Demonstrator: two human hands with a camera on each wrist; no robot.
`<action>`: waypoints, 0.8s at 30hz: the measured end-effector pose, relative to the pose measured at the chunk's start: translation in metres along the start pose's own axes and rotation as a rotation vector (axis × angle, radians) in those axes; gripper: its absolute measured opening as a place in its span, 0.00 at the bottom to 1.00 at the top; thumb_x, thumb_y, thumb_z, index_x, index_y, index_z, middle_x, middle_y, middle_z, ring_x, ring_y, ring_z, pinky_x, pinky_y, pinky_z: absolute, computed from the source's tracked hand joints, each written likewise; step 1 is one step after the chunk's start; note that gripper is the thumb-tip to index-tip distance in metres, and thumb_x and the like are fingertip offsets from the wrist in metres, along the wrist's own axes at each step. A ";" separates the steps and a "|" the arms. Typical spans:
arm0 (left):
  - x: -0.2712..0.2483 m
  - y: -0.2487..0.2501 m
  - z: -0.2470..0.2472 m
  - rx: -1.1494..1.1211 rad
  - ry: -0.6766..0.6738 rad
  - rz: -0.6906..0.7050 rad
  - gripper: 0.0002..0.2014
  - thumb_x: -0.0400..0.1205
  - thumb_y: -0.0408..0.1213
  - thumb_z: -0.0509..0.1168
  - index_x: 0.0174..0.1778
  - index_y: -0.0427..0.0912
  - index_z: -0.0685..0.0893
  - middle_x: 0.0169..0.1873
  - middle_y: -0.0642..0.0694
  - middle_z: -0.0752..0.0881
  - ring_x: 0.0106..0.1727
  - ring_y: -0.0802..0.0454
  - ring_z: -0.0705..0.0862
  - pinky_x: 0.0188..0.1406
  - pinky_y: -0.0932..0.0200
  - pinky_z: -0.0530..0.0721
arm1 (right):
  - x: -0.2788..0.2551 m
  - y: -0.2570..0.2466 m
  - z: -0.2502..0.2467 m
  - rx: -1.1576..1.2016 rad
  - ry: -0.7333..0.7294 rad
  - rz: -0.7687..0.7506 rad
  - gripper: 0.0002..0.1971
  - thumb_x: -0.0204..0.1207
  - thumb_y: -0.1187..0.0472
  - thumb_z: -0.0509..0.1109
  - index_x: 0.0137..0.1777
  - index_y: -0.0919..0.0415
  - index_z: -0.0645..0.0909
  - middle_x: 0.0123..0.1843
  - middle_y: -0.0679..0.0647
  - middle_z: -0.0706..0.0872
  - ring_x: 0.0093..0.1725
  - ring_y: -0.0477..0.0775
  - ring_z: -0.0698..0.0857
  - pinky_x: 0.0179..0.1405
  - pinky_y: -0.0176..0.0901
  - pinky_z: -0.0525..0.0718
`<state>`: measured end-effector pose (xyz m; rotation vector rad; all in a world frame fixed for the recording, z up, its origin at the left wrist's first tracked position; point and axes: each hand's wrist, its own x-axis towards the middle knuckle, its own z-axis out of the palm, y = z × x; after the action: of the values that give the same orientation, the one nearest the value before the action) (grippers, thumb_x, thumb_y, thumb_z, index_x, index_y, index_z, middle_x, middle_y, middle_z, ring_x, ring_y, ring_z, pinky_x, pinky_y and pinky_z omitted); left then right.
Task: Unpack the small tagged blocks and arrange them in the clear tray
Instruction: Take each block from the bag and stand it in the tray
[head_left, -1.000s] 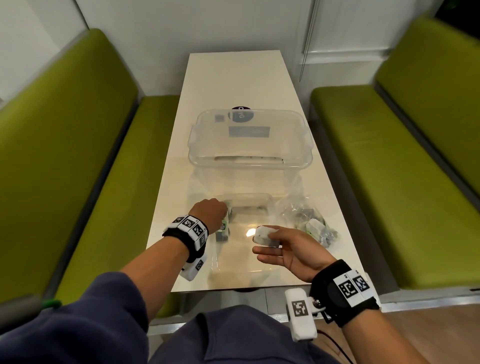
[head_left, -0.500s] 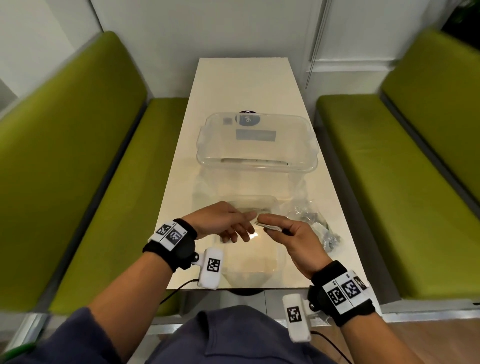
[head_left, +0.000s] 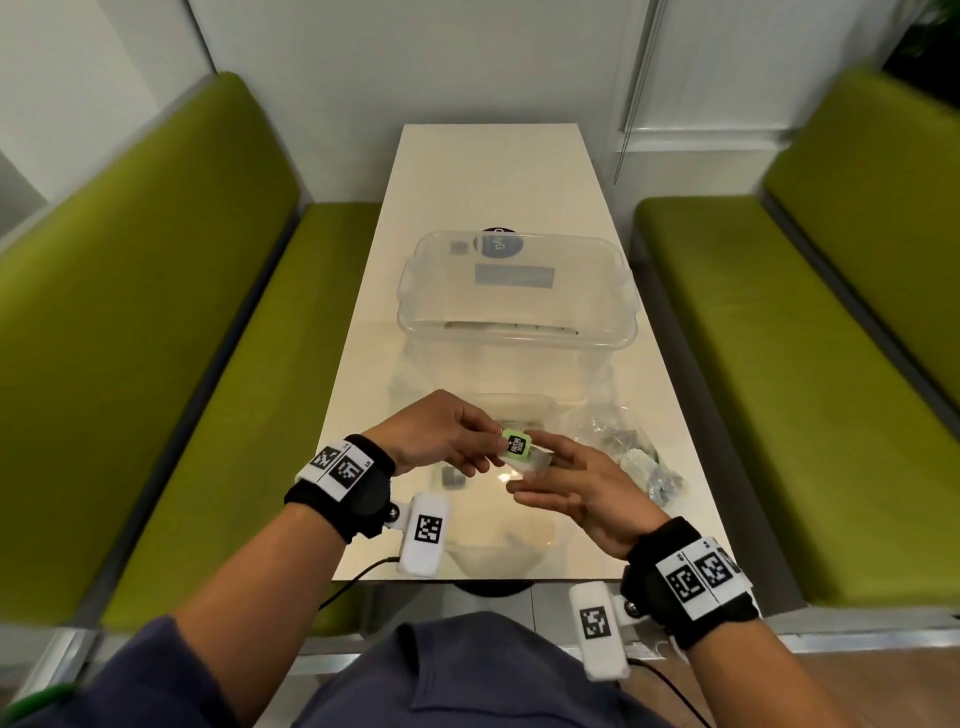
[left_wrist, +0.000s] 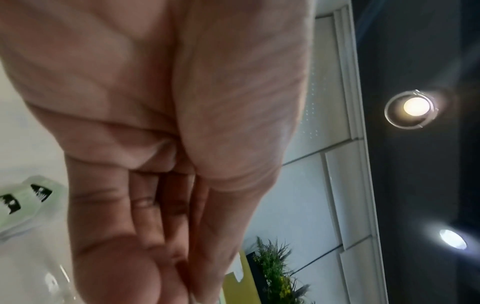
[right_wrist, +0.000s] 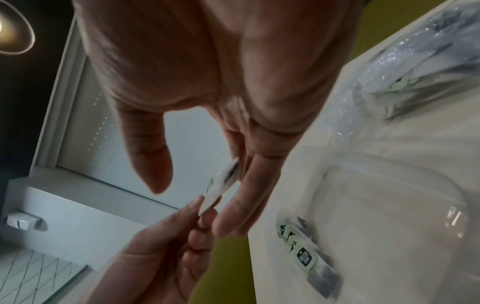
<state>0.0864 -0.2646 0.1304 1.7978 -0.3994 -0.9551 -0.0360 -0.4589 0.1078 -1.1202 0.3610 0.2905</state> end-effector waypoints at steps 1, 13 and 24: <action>0.000 0.000 -0.001 0.034 0.006 0.012 0.10 0.82 0.34 0.76 0.55 0.33 0.92 0.42 0.39 0.94 0.38 0.50 0.90 0.39 0.60 0.88 | -0.001 -0.002 0.001 0.025 0.009 0.026 0.23 0.77 0.72 0.75 0.72 0.67 0.80 0.65 0.74 0.86 0.58 0.74 0.90 0.55 0.52 0.92; 0.001 0.007 0.000 0.329 0.034 0.131 0.12 0.84 0.36 0.73 0.63 0.42 0.91 0.43 0.41 0.94 0.39 0.49 0.91 0.43 0.55 0.91 | 0.013 0.001 0.001 -0.255 0.155 -0.071 0.09 0.76 0.65 0.79 0.55 0.67 0.90 0.51 0.68 0.93 0.42 0.56 0.92 0.35 0.41 0.88; -0.001 0.005 -0.009 0.325 0.066 0.123 0.11 0.83 0.36 0.75 0.62 0.44 0.91 0.40 0.41 0.94 0.38 0.51 0.90 0.42 0.54 0.89 | 0.019 0.002 0.008 -0.278 0.177 -0.077 0.07 0.76 0.65 0.80 0.53 0.63 0.91 0.47 0.61 0.95 0.41 0.52 0.91 0.34 0.41 0.86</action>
<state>0.0933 -0.2604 0.1364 2.0642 -0.6454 -0.7747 -0.0182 -0.4496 0.1010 -1.4355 0.4420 0.1770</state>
